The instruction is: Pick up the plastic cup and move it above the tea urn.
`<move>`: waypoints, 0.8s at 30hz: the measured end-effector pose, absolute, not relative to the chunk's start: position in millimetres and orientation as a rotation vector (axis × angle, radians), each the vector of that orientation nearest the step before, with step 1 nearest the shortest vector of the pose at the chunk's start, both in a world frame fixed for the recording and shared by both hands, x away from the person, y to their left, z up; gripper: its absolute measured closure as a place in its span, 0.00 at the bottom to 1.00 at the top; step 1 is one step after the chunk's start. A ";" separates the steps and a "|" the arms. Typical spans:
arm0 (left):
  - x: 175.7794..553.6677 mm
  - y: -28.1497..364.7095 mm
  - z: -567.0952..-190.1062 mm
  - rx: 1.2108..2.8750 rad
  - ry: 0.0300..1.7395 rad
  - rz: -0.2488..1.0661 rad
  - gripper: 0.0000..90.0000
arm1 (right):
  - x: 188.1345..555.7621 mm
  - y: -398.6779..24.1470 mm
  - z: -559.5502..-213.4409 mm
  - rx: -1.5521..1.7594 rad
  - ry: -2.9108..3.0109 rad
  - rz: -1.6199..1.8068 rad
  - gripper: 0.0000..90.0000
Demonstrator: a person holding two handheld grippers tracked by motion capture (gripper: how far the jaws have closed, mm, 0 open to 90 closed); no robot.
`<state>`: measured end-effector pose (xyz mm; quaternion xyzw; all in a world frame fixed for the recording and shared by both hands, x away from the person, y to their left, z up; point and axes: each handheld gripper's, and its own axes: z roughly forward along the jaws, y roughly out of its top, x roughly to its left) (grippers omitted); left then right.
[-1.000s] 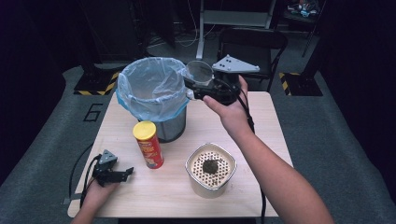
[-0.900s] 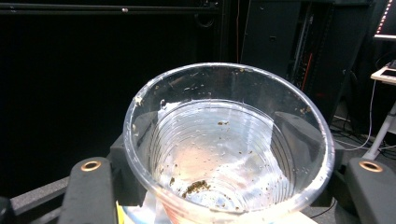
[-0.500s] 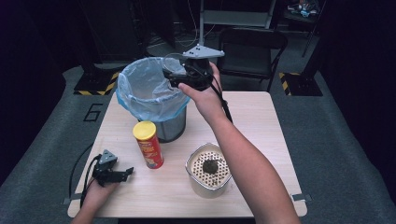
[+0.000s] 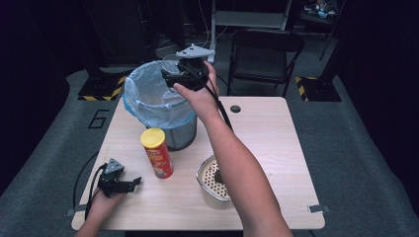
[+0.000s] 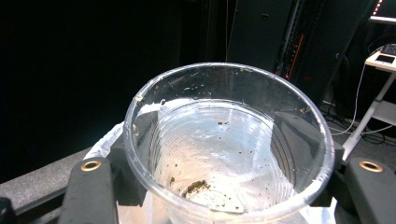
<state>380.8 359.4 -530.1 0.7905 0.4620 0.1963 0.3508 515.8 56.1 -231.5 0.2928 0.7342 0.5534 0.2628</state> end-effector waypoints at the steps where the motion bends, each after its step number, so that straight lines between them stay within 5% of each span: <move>1: 380.7 359.3 -530.1 2.046 1.197 0.507 0.13 | 517.3 58.5 -233.1 0.796 1.985 1.493 0.36; 20: 380.5 359.6 -529.6 2.052 1.196 0.513 0.13 | 535.2 76.9 -258.2 0.906 2.023 1.392 0.33; 22: 380.5 359.7 -529.7 2.053 1.193 0.514 0.13 | 535.5 78.7 -258.4 0.907 2.027 1.393 0.29; 24: 380.4 359.5 -529.6 2.052 1.196 0.512 0.13 | 537.6 81.5 -260.0 0.948 2.064 1.409 0.11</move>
